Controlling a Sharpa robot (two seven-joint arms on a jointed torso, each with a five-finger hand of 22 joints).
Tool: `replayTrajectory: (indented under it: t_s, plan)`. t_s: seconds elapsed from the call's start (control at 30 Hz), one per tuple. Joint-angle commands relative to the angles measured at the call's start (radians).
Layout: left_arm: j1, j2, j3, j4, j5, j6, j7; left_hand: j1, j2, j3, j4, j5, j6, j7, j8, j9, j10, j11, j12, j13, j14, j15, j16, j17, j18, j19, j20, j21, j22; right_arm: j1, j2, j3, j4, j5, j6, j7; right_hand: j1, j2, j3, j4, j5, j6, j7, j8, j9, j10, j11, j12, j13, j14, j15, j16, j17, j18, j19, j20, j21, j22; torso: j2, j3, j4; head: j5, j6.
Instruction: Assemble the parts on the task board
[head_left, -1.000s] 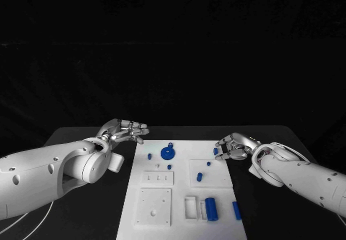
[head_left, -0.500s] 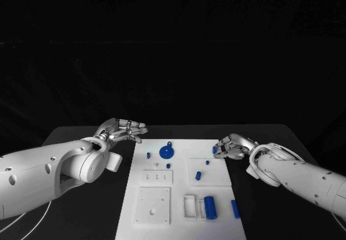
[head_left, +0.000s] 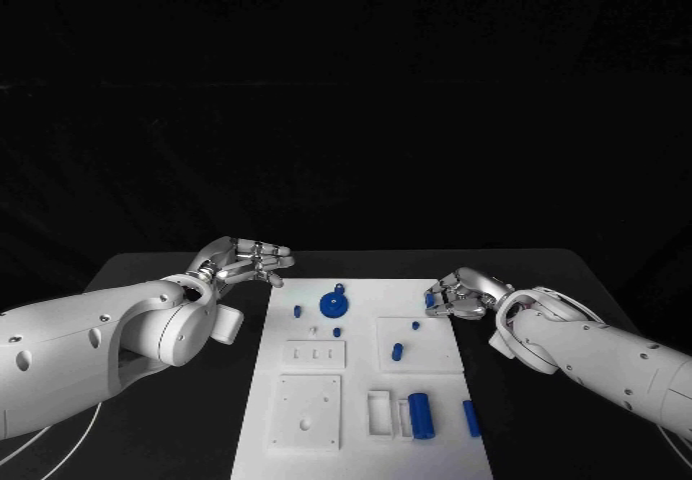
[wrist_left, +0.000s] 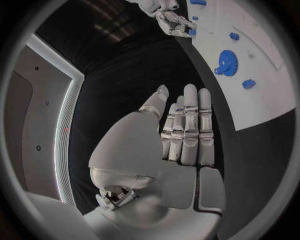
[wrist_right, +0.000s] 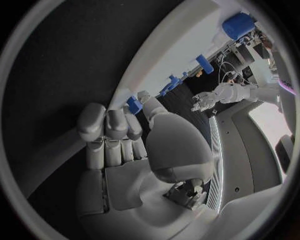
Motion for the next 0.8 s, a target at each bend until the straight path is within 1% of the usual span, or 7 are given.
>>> replayTrajectory:
  t_s: [0.03,0.3,0.37,0.43,0.47,0.57,0.8]
  plan:
    - [0.003,0.000,0.001,0.004,-0.009,0.018,0.003,0.000,0.003,0.003,0.002,0.003,-0.003,-0.004,-0.002,0.000,-0.008,-0.002,0.002,0.001,-0.004,0.003,-0.002,0.001,-0.006,0.001,-0.002,-0.005,0.001,-0.003,0.003,-0.001,-0.002,0.003,0.011,0.006,-0.005,-0.009,-0.001,-0.003,0.004,0.000,-0.003,-0.002,0.001,0.001,-0.007,0.003,0.000,0.000,-0.001,0.003,0.001,0.002,0.041,-0.002,0.002,0.120,-0.001,-0.0004,-0.0011,0.001,0.000]
    - [0.003,-0.001,0.001,0.005,-0.010,0.019,0.001,0.000,0.002,0.003,0.001,0.002,-0.003,-0.004,-0.003,-0.001,-0.009,-0.002,0.002,0.001,-0.004,0.003,-0.002,0.001,-0.005,0.001,-0.002,-0.005,0.001,-0.003,0.003,-0.001,-0.003,0.004,0.009,0.007,0.002,0.015,0.035,-0.013,-0.029,0.030,-0.005,-0.002,0.001,0.003,-0.007,0.006,0.003,0.001,-0.002,0.005,0.005,0.001,0.041,-0.002,0.006,0.121,-0.001,-0.0005,-0.0010,0.001,0.001]
    - [0.003,-0.001,0.001,0.005,-0.010,0.019,0.001,0.000,0.002,0.003,0.001,0.002,-0.003,-0.004,-0.003,-0.001,-0.009,-0.002,0.002,0.001,-0.004,0.003,-0.002,0.001,-0.005,0.001,-0.002,-0.005,0.001,-0.003,0.003,-0.001,-0.001,0.005,0.004,0.008,0.008,0.030,0.070,-0.020,-0.070,0.048,-0.010,-0.002,0.001,0.005,-0.010,0.008,0.006,0.001,-0.004,0.008,0.008,0.000,0.041,-0.004,0.009,0.121,-0.001,-0.0003,-0.0007,0.000,0.000]
    - [0.003,-0.002,0.001,0.005,-0.010,0.020,0.000,0.000,0.002,0.003,0.001,0.002,-0.003,-0.004,-0.003,-0.001,-0.009,-0.002,0.002,0.001,-0.004,0.003,-0.002,0.001,-0.005,0.001,-0.002,-0.005,0.001,-0.004,0.003,-0.001,0.002,0.006,-0.005,0.007,0.032,0.049,0.133,-0.044,-0.155,0.064,-0.014,-0.003,0.001,0.008,-0.011,0.011,0.008,0.002,-0.008,0.009,0.011,-0.002,0.042,-0.007,0.013,0.122,-0.001,0.0000,-0.0006,-0.001,0.001]
    - [0.003,-0.002,0.001,0.006,-0.010,0.020,0.000,0.000,0.002,0.003,0.001,0.002,-0.003,-0.004,-0.003,-0.001,-0.009,-0.002,0.002,0.001,-0.004,0.003,-0.002,0.001,-0.005,0.001,-0.002,-0.005,0.001,-0.004,0.003,-0.001,0.003,0.006,-0.008,0.007,0.030,0.049,0.161,-0.052,-0.168,0.076,-0.013,-0.002,0.002,0.009,-0.015,0.012,0.010,0.001,-0.009,0.009,0.011,-0.003,0.042,-0.009,0.014,0.123,-0.001,-0.0001,-0.0009,-0.001,0.000]
    - [0.003,-0.002,0.001,0.006,-0.012,0.021,0.000,0.005,0.001,0.004,0.000,0.001,-0.002,-0.004,-0.002,0.000,-0.011,-0.001,0.002,0.001,-0.004,0.003,-0.002,0.000,-0.005,0.001,-0.002,-0.005,0.003,-0.005,0.003,-0.001,0.006,0.006,-0.022,0.005,0.016,0.052,0.231,-0.068,-0.171,0.101,-0.020,-0.001,0.003,0.010,-0.019,0.013,0.012,0.001,-0.014,0.009,0.014,-0.006,0.042,-0.015,0.014,0.122,-0.001,0.0000,-0.0010,-0.002,0.001]
    - [0.003,-0.003,0.001,0.007,-0.016,0.022,-0.002,0.007,0.000,0.004,-0.001,-0.001,-0.002,-0.004,-0.002,0.000,-0.010,-0.001,0.002,0.001,-0.005,0.003,-0.002,0.001,-0.005,0.000,-0.002,-0.004,0.004,-0.006,0.004,-0.001,0.008,0.005,-0.063,0.002,-0.003,0.051,0.280,-0.076,-0.172,0.159,-0.034,0.001,0.006,0.014,-0.028,0.013,0.016,0.002,-0.023,0.008,0.020,-0.012,0.041,-0.025,0.016,0.122,-0.001,0.0002,-0.0006,-0.004,-0.002]
